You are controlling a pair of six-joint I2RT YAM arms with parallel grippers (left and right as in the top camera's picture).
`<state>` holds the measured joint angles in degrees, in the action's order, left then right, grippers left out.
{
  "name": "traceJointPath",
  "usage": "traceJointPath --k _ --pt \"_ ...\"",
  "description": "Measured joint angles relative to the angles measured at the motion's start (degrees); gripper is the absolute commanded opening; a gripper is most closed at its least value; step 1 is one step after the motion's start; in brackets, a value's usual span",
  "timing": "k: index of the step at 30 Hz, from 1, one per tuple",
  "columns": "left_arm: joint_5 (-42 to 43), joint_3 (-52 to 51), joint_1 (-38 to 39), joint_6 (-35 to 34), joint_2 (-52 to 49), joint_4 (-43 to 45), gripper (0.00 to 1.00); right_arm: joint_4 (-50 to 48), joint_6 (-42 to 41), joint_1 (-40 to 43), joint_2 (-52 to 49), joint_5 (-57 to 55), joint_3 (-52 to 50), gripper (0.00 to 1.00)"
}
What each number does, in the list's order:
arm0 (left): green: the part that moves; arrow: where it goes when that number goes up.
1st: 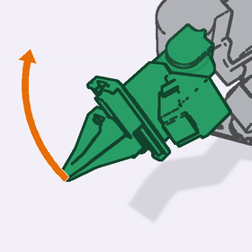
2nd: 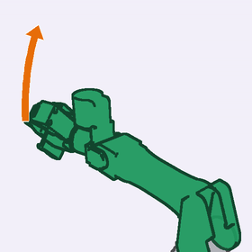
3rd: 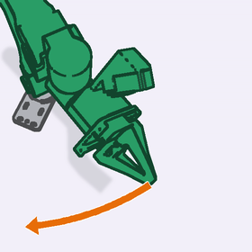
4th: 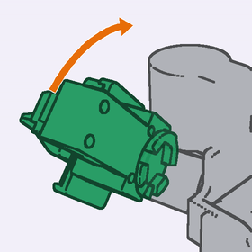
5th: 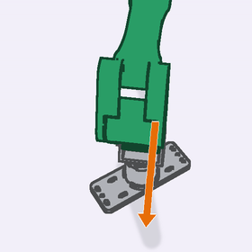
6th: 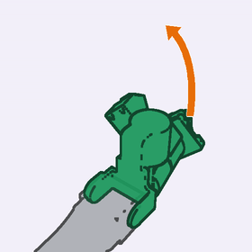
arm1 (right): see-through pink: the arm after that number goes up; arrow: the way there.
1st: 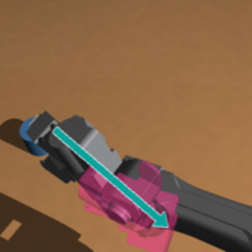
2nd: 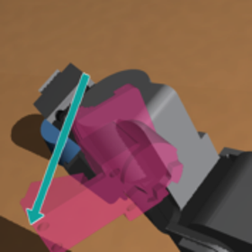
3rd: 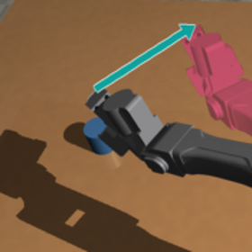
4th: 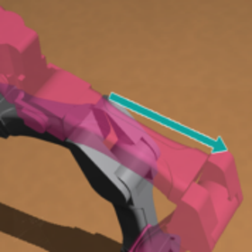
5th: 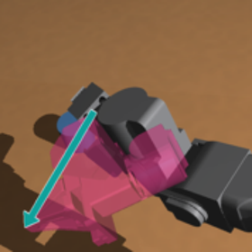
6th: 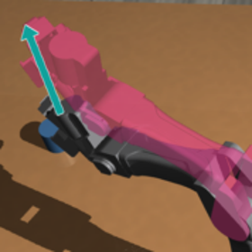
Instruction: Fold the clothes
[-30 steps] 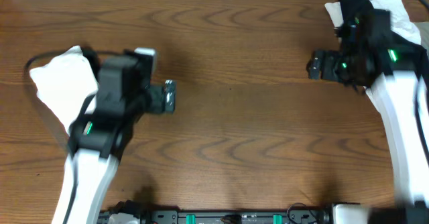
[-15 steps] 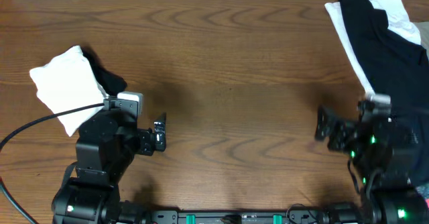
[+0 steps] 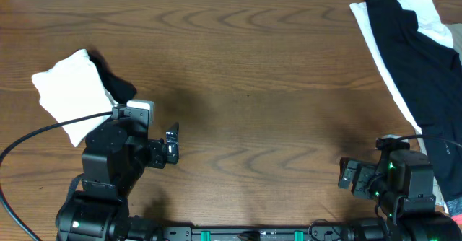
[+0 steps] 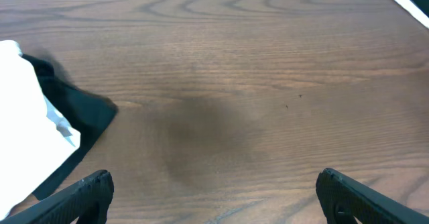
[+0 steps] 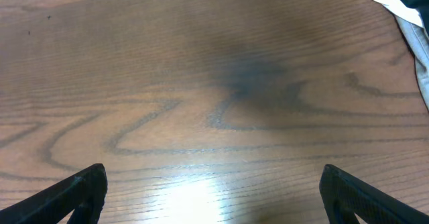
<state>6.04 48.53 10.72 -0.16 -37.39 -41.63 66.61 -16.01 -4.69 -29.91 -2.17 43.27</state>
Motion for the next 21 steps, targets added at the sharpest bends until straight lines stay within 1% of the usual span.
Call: traceJointPath --k 16,18,21 --pt "0.0 0.0 0.0 0.0 0.0 0.0 0.98 -0.1 0.0 0.0 0.3 0.0 0.0 0.99" --pt "0.0 0.0 0.0 0.0 0.0 0.0 0.98 -0.4 0.0 0.0 2.1 0.0 -0.6 0.99" --pt "0.0 0.0 0.0 0.0 0.0 0.0 0.98 -0.4 0.0 0.0 8.1 0.0 -1.1 0.99"
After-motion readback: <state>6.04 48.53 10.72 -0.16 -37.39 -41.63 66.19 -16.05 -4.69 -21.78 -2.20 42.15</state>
